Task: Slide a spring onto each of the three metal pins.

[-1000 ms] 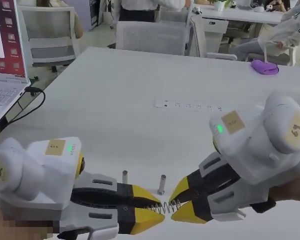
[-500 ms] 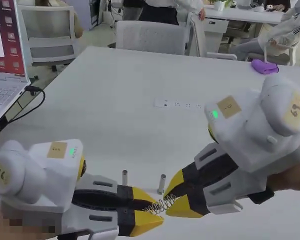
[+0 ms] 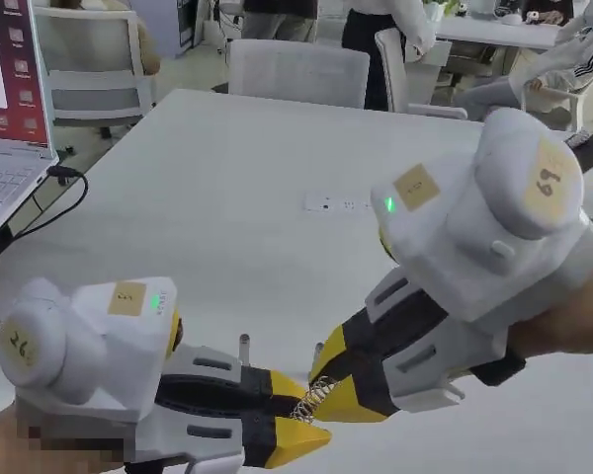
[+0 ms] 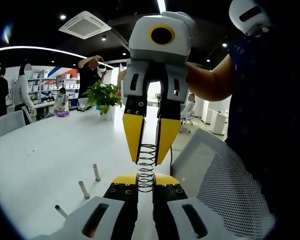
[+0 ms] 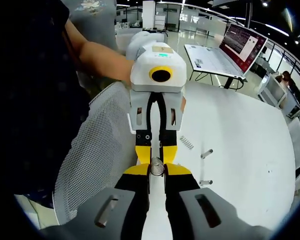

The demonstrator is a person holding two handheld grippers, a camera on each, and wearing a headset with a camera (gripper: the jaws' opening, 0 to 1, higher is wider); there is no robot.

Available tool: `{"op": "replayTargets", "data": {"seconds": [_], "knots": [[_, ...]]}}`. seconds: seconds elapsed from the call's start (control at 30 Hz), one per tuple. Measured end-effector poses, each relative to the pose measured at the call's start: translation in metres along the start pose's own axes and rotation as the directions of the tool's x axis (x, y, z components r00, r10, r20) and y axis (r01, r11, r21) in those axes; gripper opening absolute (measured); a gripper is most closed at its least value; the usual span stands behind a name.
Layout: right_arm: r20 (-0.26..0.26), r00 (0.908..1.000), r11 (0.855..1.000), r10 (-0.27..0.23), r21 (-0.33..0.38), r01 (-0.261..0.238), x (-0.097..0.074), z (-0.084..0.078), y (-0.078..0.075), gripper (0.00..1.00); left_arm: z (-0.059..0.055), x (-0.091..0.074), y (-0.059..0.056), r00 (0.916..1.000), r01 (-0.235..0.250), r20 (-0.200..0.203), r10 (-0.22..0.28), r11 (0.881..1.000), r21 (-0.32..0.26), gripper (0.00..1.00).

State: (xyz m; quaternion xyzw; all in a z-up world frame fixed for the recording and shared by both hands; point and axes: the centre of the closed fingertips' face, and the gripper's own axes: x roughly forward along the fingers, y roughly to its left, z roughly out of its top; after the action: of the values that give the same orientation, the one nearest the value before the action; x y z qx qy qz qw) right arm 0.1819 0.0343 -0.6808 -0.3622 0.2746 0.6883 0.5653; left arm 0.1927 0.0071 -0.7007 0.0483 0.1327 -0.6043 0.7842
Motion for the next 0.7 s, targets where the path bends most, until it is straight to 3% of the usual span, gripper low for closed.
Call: {"op": "replayTargets", "data": {"seconds": [0.7], "knots": [[-0.084,0.995,0.999,0.054,0.011,-0.053,0.0097,-0.0043,0.0002,0.08,0.0023,0.0001,-0.0011,0.999,-0.008,0.044,0.008,1.0,-0.005,0.02]]}}
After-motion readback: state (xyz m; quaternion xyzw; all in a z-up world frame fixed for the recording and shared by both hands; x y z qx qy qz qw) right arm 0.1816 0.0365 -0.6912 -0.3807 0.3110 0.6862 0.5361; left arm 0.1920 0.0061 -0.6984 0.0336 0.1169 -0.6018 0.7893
